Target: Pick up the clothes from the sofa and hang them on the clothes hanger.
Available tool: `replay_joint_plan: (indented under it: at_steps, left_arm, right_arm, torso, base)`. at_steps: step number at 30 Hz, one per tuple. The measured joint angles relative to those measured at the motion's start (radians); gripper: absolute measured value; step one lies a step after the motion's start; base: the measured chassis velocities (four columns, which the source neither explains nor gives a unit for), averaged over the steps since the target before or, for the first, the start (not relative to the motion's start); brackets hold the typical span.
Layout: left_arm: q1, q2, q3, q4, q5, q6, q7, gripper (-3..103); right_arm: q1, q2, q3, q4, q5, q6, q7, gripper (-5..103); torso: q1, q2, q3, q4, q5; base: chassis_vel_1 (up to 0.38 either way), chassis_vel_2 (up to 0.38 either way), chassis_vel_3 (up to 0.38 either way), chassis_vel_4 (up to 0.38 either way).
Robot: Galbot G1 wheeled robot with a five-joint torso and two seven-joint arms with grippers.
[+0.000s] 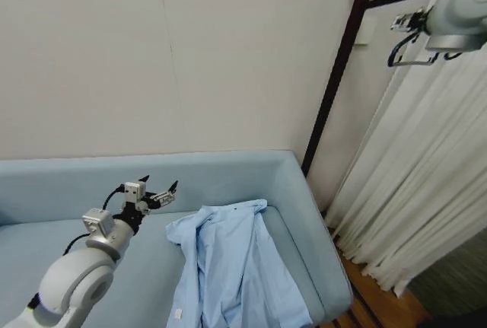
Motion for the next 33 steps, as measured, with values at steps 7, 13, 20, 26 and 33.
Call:
replay_joint_plan:
  at_steps: [7, 13, 20, 26, 33]
  left_arm:
    - [-0.006, -0.005, 0.01, 0.001, 0.0, -0.001, -0.002, 100]
    - [-0.011, -0.007, 0.017, 0.003, 0.0, -0.001, -0.003, 100]
    - [-0.009, -0.012, 0.021, 0.006, 0.0, -0.001, -0.004, 100]
    - [-0.009, -0.022, 0.041, 0.008, 0.007, -0.001, -0.003, 100]
    - [-0.008, -0.029, 0.052, 0.011, 0.017, -0.002, -0.001, 100]
  right_arm:
    - [-0.007, -0.004, 0.0, 0.006, 0.005, 0.011, 0.0, 83]
    - [-0.012, -0.008, -0.003, 0.008, 0.008, 0.018, -0.012, 61]
    - [-0.021, -0.011, -0.002, 0.017, -0.01, 0.024, -0.024, 28]
    - [-0.014, -0.016, -0.005, 0.037, -0.04, 0.026, -0.035, 12]
    - [0.005, -0.017, -0.025, 0.052, -0.081, 0.026, -0.057, 8]
  torso:
    - [0.0, 0.0, 0.0, -0.0001, -0.0001]
    - [0.0, 0.0, 0.0, -0.0001, 0.0]
    - [0.0, 0.0, 0.0, -0.0001, 0.0]
    - [0.0, 0.0, 0.0, -0.0002, 0.0]
    - [0.0, 0.0, 0.0, 0.0001, -0.0002]
  base:
    - [0.0, 0.0, 0.0, 0.0]
    - [0.0, 0.0, 0.0, 0.0]
    - [0.0, 0.0, 0.0, 0.0]
    - [0.0, 0.0, 0.0, 0.0]
    - [0.0, 0.0, 0.0, 0.0]
